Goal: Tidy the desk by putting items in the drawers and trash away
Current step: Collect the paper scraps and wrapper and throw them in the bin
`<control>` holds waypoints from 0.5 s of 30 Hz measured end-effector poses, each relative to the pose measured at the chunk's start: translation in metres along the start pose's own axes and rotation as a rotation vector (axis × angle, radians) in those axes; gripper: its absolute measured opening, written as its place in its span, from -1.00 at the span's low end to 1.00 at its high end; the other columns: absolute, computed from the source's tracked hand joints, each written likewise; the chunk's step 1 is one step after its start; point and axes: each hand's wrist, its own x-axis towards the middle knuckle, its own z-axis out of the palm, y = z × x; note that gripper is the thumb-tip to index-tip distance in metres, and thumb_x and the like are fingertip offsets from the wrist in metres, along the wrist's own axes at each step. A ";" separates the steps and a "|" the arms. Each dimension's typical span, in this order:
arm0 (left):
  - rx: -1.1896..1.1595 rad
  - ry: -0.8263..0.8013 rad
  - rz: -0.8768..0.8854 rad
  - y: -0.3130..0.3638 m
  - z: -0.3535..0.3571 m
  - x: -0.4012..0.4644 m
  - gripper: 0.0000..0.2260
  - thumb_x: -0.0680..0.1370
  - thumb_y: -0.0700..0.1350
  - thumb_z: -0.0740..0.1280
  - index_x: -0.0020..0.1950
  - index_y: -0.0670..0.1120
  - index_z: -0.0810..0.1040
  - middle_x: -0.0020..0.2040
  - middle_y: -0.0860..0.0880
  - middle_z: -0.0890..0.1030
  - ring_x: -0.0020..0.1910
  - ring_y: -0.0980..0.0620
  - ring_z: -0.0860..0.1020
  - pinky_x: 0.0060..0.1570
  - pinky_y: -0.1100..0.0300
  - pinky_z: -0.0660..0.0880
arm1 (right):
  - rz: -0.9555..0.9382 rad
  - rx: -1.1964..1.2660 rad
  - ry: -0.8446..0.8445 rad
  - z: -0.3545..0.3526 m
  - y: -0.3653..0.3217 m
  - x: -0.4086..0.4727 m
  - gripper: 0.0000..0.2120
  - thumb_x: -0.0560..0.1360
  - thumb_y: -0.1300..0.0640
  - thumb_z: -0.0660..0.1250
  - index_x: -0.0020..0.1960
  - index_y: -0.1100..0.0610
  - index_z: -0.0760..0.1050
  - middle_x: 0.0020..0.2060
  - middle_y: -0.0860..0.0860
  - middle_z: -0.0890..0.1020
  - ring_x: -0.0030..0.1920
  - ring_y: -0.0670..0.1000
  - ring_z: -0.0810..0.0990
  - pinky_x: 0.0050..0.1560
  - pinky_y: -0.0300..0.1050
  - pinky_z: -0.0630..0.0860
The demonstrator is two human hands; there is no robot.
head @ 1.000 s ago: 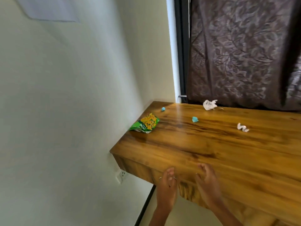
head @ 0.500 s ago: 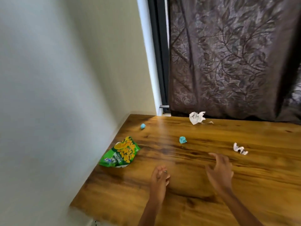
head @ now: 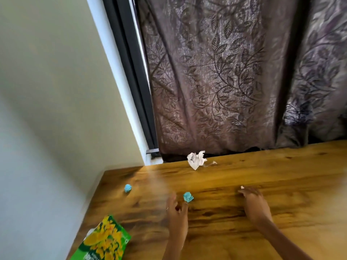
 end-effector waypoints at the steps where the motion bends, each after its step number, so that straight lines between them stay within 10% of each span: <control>1: 0.121 -0.022 0.072 -0.001 0.004 0.002 -0.51 0.55 -0.12 0.33 0.45 -0.03 0.27 0.41 -0.02 0.36 0.37 0.00 0.35 0.32 0.14 0.34 | -0.017 -0.005 -0.011 0.001 -0.005 0.000 -0.59 0.54 0.32 0.18 0.35 0.06 0.42 0.39 0.00 0.39 0.41 0.03 0.28 0.34 -0.15 0.30; 8: 0.624 -0.051 0.333 -0.013 0.022 0.018 -0.57 0.55 -0.06 0.31 0.40 0.11 0.34 0.33 0.13 0.42 0.34 0.08 0.35 0.34 0.10 0.32 | -0.106 0.258 0.022 0.010 -0.058 -0.006 -0.73 0.57 0.25 0.19 0.21 0.07 0.54 0.24 0.00 0.55 0.21 -0.02 0.51 0.13 -0.26 0.41; 15: 0.349 0.085 0.242 -0.005 0.025 0.023 -0.76 0.60 -0.13 0.22 0.25 0.08 0.46 0.15 0.01 0.56 0.12 0.00 0.52 0.11 0.08 0.50 | -0.109 0.499 0.046 0.011 -0.109 -0.012 -0.66 0.56 0.16 0.26 0.32 0.02 0.41 0.18 -0.05 0.58 0.09 -0.14 0.52 0.01 -0.36 0.43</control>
